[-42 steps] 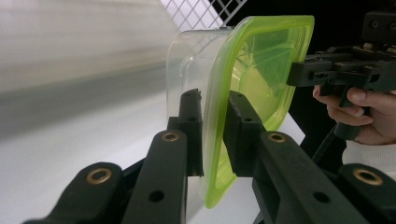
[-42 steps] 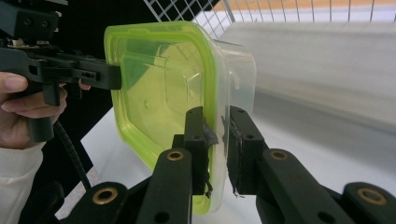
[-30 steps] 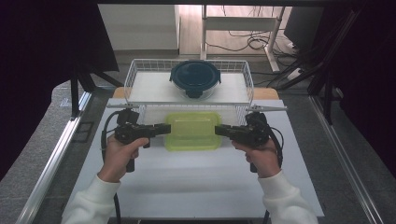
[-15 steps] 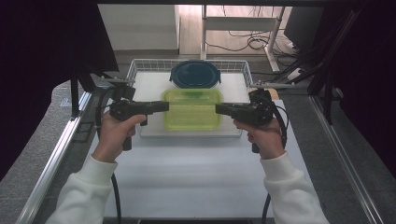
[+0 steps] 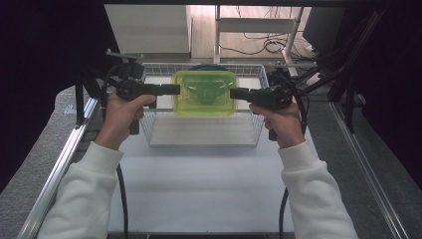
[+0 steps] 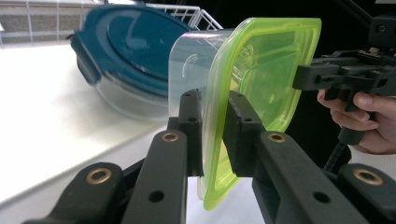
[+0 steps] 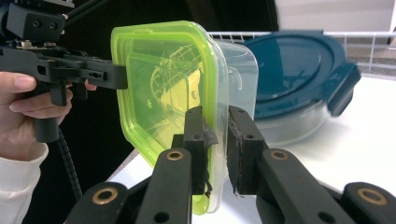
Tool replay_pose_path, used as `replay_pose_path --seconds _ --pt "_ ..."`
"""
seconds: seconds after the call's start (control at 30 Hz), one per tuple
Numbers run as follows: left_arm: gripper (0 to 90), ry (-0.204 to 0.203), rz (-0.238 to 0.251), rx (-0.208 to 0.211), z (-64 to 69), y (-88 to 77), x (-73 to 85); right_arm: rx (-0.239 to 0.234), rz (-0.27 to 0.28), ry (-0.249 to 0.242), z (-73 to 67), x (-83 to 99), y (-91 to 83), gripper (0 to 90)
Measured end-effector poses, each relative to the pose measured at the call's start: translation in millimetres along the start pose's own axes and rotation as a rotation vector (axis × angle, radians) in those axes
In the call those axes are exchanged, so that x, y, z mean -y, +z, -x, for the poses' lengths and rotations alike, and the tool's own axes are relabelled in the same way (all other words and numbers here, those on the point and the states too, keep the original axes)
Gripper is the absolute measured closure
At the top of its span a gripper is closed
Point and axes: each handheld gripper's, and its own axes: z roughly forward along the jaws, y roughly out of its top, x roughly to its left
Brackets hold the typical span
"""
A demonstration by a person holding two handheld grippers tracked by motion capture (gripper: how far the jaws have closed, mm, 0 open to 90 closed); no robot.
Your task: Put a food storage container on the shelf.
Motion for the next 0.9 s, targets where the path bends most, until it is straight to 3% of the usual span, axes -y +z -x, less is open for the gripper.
replay_pose_path --seconds 0.47,0.7,0.9 --pt "78.2 -0.033 -0.021 0.008 -13.0 16.0 -49.8 0.022 -0.011 0.044 24.6 -47.3 8.0 78.6" --pt "78.2 -0.101 -0.051 0.011 -34.8 32.8 -58.0 0.026 -0.054 0.111 45.3 -56.8 24.5 78.8" --pt "77.6 -0.162 -0.032 0.045 -50.5 40.3 -61.8 0.012 -0.059 0.170 59.5 -61.4 34.9 77.8"
